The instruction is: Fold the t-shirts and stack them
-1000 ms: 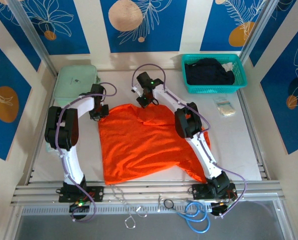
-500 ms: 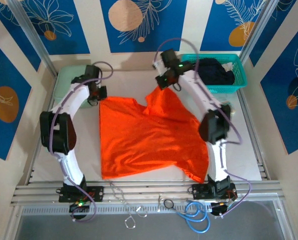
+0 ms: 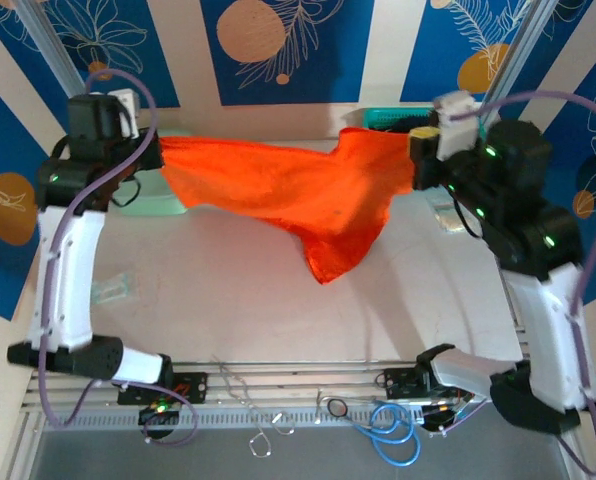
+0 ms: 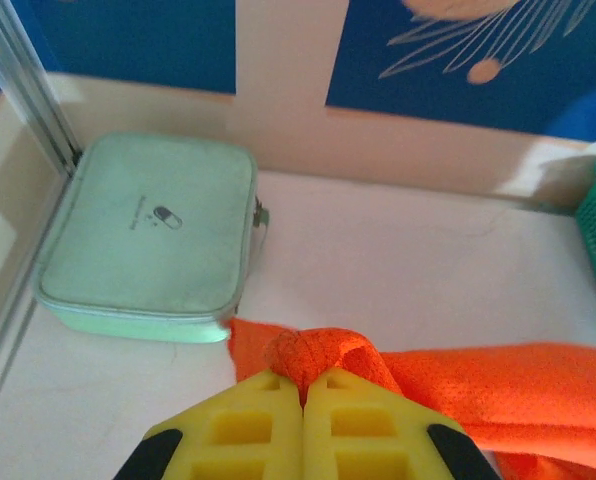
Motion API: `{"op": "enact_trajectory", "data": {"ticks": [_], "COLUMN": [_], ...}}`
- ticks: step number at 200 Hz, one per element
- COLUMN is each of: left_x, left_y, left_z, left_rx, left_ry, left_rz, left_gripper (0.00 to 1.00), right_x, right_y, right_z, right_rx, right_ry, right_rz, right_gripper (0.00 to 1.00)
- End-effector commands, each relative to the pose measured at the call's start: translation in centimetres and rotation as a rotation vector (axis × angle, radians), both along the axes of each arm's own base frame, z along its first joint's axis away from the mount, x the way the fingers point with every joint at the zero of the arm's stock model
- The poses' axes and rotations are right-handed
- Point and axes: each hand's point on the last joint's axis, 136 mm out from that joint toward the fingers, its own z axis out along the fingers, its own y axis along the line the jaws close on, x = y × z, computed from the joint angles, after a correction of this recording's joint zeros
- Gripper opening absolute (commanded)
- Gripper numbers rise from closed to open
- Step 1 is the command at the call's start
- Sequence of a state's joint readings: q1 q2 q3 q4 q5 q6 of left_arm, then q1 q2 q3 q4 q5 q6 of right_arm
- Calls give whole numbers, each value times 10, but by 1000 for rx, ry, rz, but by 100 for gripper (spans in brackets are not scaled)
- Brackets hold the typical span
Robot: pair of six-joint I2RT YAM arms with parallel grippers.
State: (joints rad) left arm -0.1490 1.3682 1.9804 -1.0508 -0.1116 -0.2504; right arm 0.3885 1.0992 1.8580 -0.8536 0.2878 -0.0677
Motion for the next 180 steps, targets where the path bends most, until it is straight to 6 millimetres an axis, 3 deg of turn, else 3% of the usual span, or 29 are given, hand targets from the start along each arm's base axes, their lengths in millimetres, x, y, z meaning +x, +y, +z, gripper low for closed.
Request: {"op": "enact_trajectory", "data": {"ticks": [1, 37, 67, 103, 125, 144, 160, 180], "left_x": [-45, -106, -148, -182, -194, -197, -191, -176], "left_y": [-5, -5, -9, -4, 2, 4, 5, 7], "left_z": [24, 62, 87, 111, 122, 126, 123, 115], "left_rx": [3, -6, -15, 1, 19, 32, 48, 74], "left_ry": [-45, -193, -305, -421, -465, -483, -470, -441], "left_rz": [-81, -139, -203, -209, -190, -185, -178, -164], "left_gripper": [0, 0, 0, 0, 0, 0, 0, 0], "right_x": [-48, -118, -152, -187, -195, -191, -177, -144], "right_y": [-14, -29, -36, -47, -48, -48, -48, -43], "right_z": [28, 63, 78, 101, 108, 108, 105, 95], "right_rx": [87, 182, 215, 234, 227, 218, 200, 164], "right_ry": [-74, -171, -202, -267, -291, -293, -274, -222], "right_rz": [22, 100, 131, 133, 122, 112, 90, 59], "right_gripper": [0, 0, 0, 0, 0, 0, 0, 0]}}
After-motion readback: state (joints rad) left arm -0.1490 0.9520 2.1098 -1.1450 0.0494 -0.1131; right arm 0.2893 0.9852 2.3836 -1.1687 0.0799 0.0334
